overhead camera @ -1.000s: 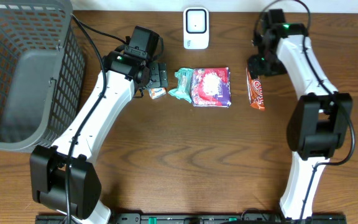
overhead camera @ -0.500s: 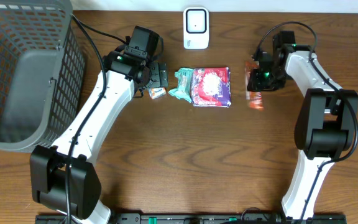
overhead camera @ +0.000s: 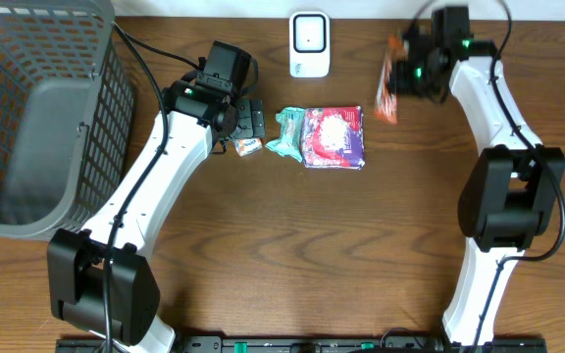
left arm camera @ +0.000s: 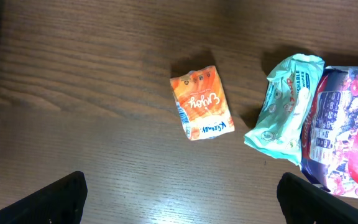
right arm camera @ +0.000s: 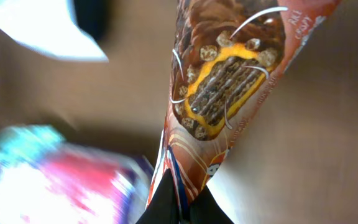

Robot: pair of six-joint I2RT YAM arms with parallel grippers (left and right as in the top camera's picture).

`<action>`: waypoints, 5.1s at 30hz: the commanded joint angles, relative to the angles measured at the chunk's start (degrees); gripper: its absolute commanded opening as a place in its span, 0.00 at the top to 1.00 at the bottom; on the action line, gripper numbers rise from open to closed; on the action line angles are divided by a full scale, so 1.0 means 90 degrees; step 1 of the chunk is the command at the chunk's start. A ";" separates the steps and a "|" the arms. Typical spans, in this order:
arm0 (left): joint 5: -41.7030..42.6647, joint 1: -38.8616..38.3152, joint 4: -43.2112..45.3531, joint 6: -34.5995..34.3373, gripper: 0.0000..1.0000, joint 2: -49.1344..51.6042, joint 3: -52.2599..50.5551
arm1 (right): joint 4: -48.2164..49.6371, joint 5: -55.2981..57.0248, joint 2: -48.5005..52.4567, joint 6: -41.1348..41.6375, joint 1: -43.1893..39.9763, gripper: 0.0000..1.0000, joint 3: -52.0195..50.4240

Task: Scan the item barcode
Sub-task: 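Hold the chocolate bar up in front of the scanner, then carry the bar to the right edge and release it, then grasp the purple pad pack with the right gripper and lift it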

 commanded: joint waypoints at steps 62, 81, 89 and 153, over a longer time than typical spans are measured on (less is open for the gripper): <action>-0.0080 0.0022 -0.0017 -0.0032 0.02 0.0044 0.0104 | 0.0568 0.3682 0.1166 -0.3254 -0.2506 0.99 0.0311; -0.0080 0.0022 -0.0017 -0.0032 0.02 0.0044 0.0104 | 0.0211 0.1447 -0.0826 -0.1066 -0.2526 0.29 0.0318; -0.0080 0.0022 -0.0017 -0.0032 0.02 0.0044 0.0104 | -0.1209 -0.2278 -0.1173 -0.0826 -0.1778 0.30 0.0296; -0.0080 0.0022 -0.0015 -0.0032 0.02 0.0044 0.0104 | -0.2654 0.5549 0.0678 0.0248 0.2596 0.69 0.0214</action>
